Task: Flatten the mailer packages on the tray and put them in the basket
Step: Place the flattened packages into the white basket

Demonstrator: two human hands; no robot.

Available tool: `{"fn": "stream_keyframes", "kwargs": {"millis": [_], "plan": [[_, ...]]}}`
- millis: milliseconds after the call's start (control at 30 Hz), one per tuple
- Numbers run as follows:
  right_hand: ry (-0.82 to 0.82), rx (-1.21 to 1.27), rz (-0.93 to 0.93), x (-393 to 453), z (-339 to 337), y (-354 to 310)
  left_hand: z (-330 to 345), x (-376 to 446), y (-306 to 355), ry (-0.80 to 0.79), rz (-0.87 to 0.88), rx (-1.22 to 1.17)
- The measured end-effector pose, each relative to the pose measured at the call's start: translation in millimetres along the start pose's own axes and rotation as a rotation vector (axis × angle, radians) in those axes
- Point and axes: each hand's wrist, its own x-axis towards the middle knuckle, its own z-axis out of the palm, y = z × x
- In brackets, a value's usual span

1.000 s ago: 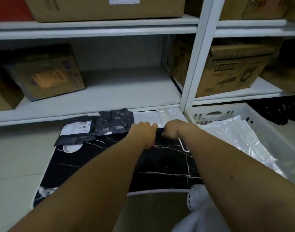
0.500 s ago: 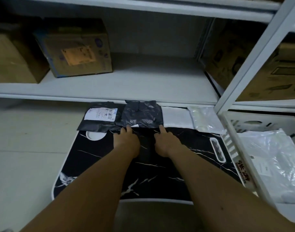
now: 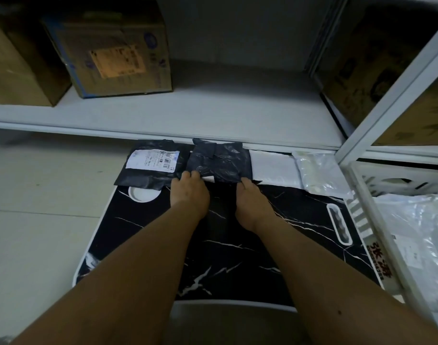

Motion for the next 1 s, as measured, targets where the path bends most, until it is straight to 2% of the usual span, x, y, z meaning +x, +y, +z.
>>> {"fn": "stream_keyframes", "kwargs": {"millis": [133,233,433,667,867,967,1000], "plan": [[0.042,0.034,-0.002,-19.2,-10.1,-4.8,-11.3,-18.8,2.2,0.038,-0.025,-0.096],[0.033,0.017,-0.010,-42.6,-17.1,-7.2,-20.3,-42.5,3.8,0.049,0.021,-0.053],[-0.121,-0.071,0.014,-98.0,-7.6,-1.7,-18.1,-89.6,8.4,-0.098,0.153,0.037],[-0.189,-0.159,0.062,-144.1,-2.3,-5.4,-14.9,-133.1,22.8,-0.238,0.140,-0.128],[-0.095,-0.069,0.261,-151.4,1.5,-6.0,-16.8,-144.2,31.9,-0.389,0.148,-0.436],[0.009,0.043,0.381,-148.9,2.4,-9.4,-20.2,-141.0,34.2,-0.509,0.031,-0.883],[0.045,0.098,0.399,-147.6,3.0,-11.7,-23.4,-138.6,32.2,-0.428,-0.041,-1.025]]}}
